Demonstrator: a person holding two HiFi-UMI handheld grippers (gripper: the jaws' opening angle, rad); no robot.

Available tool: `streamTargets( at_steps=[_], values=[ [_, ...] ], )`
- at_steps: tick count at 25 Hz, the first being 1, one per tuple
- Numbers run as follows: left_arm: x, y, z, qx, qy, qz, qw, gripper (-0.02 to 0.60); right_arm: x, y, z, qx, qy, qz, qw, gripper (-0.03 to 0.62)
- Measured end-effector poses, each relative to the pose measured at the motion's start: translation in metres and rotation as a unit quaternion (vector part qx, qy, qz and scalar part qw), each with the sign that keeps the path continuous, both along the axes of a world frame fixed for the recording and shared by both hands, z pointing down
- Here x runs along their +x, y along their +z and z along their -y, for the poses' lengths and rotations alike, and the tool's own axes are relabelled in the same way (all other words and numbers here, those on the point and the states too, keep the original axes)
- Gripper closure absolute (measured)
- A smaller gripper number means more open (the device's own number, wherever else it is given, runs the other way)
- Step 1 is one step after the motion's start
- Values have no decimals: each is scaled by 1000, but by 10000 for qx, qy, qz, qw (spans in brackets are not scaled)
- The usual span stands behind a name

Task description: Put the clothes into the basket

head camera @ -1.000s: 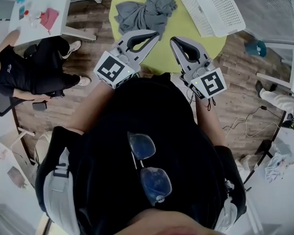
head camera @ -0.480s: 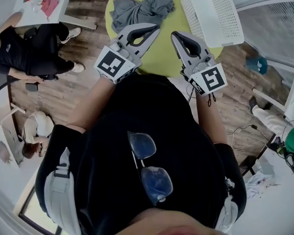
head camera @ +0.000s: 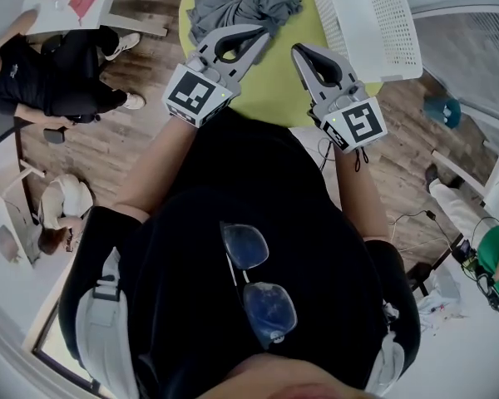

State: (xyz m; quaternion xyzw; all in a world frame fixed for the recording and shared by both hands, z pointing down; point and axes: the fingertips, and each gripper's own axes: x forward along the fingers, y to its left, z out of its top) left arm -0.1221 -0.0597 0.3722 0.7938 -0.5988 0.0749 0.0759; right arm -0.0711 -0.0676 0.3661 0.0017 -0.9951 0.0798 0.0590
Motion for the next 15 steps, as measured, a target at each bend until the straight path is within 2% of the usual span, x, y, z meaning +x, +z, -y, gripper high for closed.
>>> streamTargets(
  at_steps=[7, 15],
  values=[
    [-24, 33, 19, -184, 242, 108, 9995, 572, -20, 26, 14, -171, 336, -163, 9992, 566],
    [-51, 89, 39, -881, 456, 287, 9947, 572, -44, 52, 35, -319, 841, -331, 9954, 566]
  ],
)
